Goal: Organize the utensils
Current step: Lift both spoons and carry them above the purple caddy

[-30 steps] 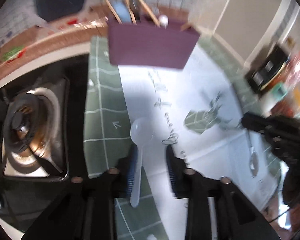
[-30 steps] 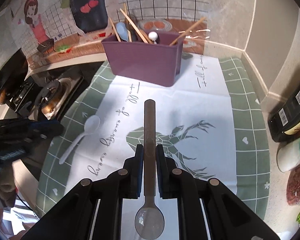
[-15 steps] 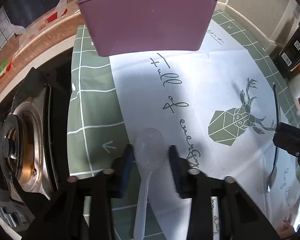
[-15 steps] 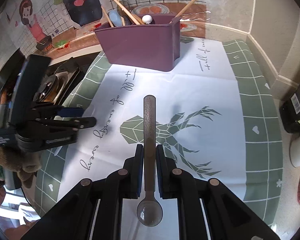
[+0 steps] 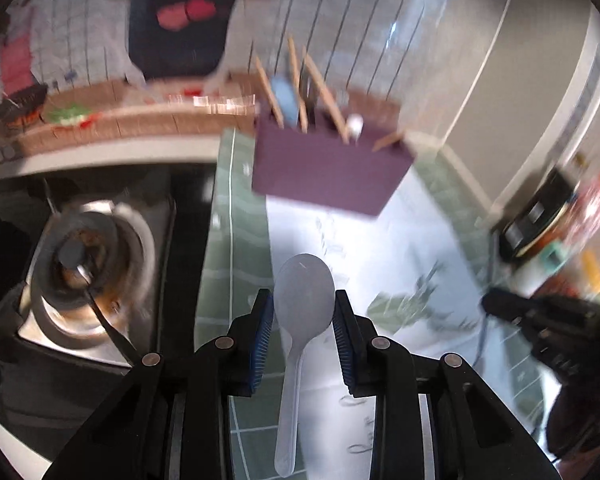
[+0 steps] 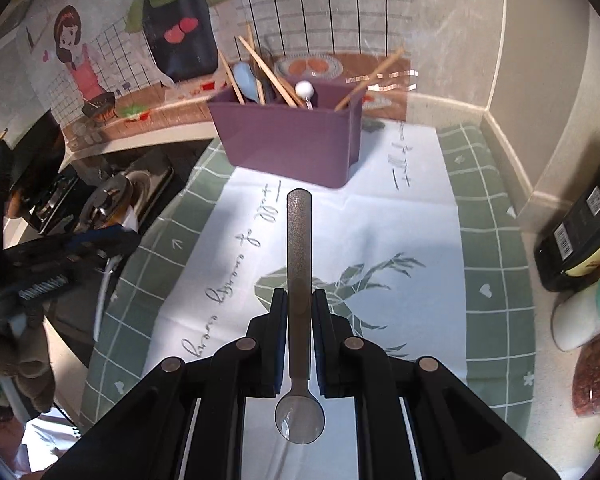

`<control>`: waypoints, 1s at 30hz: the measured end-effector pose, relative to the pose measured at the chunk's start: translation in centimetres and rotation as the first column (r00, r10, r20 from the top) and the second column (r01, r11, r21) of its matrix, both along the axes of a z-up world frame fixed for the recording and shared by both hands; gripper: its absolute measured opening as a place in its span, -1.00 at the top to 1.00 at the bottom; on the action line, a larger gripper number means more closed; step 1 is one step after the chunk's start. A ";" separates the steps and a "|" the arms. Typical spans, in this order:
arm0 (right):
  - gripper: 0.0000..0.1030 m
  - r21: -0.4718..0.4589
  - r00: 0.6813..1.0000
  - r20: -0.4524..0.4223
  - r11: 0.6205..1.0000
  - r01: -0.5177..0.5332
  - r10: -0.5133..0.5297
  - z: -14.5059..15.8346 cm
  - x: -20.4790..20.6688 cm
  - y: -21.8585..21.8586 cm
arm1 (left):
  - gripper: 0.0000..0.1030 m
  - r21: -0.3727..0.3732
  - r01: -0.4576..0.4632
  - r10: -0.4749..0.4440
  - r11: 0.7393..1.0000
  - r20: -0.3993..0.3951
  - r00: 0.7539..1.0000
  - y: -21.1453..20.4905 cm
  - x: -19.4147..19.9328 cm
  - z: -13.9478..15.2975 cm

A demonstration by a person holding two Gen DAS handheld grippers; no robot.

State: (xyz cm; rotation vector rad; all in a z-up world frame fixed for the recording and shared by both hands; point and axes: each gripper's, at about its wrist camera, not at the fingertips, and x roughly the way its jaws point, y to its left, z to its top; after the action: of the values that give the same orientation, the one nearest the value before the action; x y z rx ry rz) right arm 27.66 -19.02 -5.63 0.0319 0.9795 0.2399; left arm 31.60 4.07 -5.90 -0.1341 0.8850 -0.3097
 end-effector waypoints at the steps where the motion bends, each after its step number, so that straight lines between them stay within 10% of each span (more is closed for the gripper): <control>1: 0.78 -0.001 1.000 0.018 1.000 -0.001 0.001 0.7 -0.1 0.1 | 0.40 -0.012 0.000 0.001 1.000 0.030 1.000 0.3 -0.2 1.1; 6: 0.78 -0.035 0.982 0.187 0.999 -0.026 0.032 7.9 0.4 1.1 | 0.40 -0.062 0.046 -0.032 0.997 0.217 0.976 0.2 -0.3 8.8; 16: 0.78 -0.057 0.864 0.504 0.998 0.035 -0.001 21.7 4.8 1.5 | 0.39 -0.112 0.079 -0.005 0.991 0.548 0.836 -0.7 3.5 20.9; 22: 0.78 -0.030 0.800 0.598 0.997 0.075 -0.042 25.3 8.1 0.9 | 0.39 -0.092 0.047 0.016 0.995 0.589 0.808 -1.9 7.1 22.5; 30: 0.78 -0.023 0.832 0.553 0.998 0.062 -0.039 21.8 13.6 -0.2 | 0.39 -0.062 0.047 -0.006 0.997 0.537 0.844 -3.8 12.5 19.4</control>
State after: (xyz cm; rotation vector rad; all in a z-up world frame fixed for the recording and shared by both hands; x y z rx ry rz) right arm 41.30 -19.18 16.13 -0.0481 0.4002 0.1652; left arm 44.15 0.30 13.47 -0.0943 0.3152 -0.3816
